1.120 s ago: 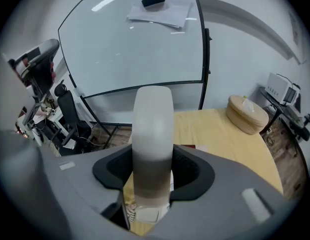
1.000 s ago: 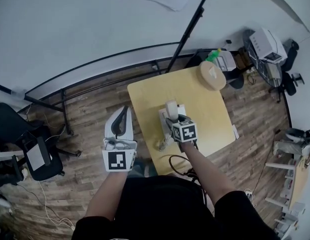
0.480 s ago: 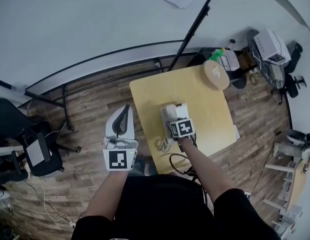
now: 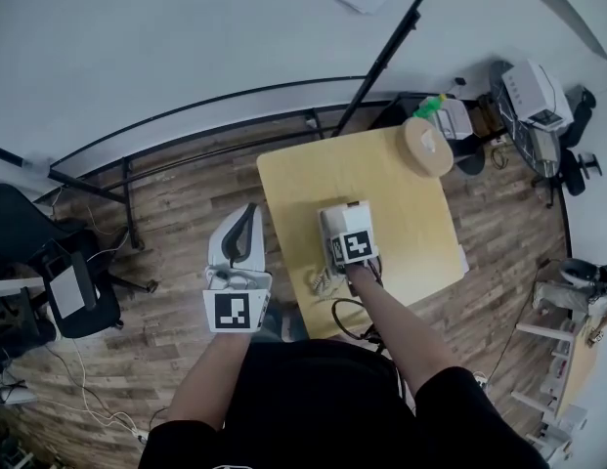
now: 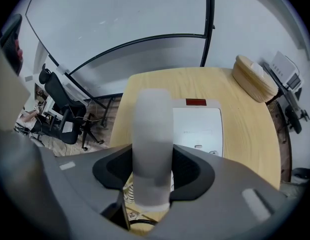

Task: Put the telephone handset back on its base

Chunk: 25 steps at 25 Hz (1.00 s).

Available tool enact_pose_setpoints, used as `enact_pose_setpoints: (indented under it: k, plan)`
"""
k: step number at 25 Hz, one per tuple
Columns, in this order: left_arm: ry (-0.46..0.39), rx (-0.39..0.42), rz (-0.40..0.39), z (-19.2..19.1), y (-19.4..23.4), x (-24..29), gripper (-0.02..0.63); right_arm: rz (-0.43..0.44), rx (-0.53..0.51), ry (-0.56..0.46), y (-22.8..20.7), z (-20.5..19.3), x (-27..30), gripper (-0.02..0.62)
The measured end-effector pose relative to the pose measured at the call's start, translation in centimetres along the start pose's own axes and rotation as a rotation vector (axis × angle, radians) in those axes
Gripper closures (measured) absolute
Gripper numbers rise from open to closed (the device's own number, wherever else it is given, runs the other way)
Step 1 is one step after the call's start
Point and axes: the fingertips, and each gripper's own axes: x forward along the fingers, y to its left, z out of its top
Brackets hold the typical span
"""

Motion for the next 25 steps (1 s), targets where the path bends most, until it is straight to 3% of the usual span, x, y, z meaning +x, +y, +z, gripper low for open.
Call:
enact_pose_setpoints:
  k: [9,18,25]
  plan:
    - [0.009,0.007,-0.005,-0.33,0.07,0.05,0.606,-0.035,0.002,0.011,0.0,0.02,0.3,0.373]
    - [0.019,0.016,-0.023,-0.45,-0.35,0.56,0.606,-0.01,0.013,0.035,0.44,-0.39,0.38,0.37]
    - [0.0,0.014,-0.023,-0.1,-0.68,0.85,0.606,-0.003,0.023,0.014,0.58,0.58,0.16,0.325]
